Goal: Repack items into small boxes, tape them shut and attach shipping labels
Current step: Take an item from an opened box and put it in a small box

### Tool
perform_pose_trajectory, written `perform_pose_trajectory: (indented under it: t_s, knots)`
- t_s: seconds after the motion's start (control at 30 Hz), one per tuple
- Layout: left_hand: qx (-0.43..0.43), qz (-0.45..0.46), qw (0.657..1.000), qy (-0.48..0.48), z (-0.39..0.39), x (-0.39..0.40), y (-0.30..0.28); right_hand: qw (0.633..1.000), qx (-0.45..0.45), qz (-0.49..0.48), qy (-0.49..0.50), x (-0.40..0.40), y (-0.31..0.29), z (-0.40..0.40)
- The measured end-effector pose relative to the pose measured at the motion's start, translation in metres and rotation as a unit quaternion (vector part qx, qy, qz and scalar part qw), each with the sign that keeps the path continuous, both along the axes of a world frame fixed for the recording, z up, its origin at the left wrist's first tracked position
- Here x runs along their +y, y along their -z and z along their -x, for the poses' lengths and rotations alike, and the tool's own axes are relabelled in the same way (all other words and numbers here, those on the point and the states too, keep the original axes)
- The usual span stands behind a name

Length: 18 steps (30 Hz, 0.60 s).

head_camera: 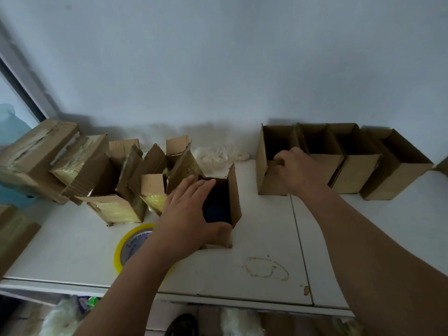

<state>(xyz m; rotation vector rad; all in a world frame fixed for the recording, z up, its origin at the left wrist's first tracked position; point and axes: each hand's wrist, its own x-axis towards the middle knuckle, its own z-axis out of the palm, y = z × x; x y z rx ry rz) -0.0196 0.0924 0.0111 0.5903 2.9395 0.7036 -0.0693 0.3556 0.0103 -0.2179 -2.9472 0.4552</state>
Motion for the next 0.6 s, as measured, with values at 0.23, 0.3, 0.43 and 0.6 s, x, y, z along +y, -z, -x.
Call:
perform_pose_trajectory:
  t_s: [0.23,0.3,0.43,0.6]
  knots:
    - [-0.031,-0.035,0.999,0.016,-0.005,0.009,-0.005,0.999,-0.016,-0.007,-0.039,-0.021,-0.012,-0.068]
    - [-0.033,-0.033,0.999,0.015,-0.006,0.008,-0.004,0.999,-0.017,-0.007,-0.035,-0.027,-0.011,-0.092]
    - [-0.028,-0.014,0.999,0.01,-0.007,0.002,-0.001,0.998,-0.053,-0.009,-0.034,-0.037,-0.011,-0.135]
    - [-0.032,0.023,0.999,0.014,-0.012,-0.002,0.0,0.997,-0.069,-0.004,-0.037,-0.044,-0.02,-0.159]
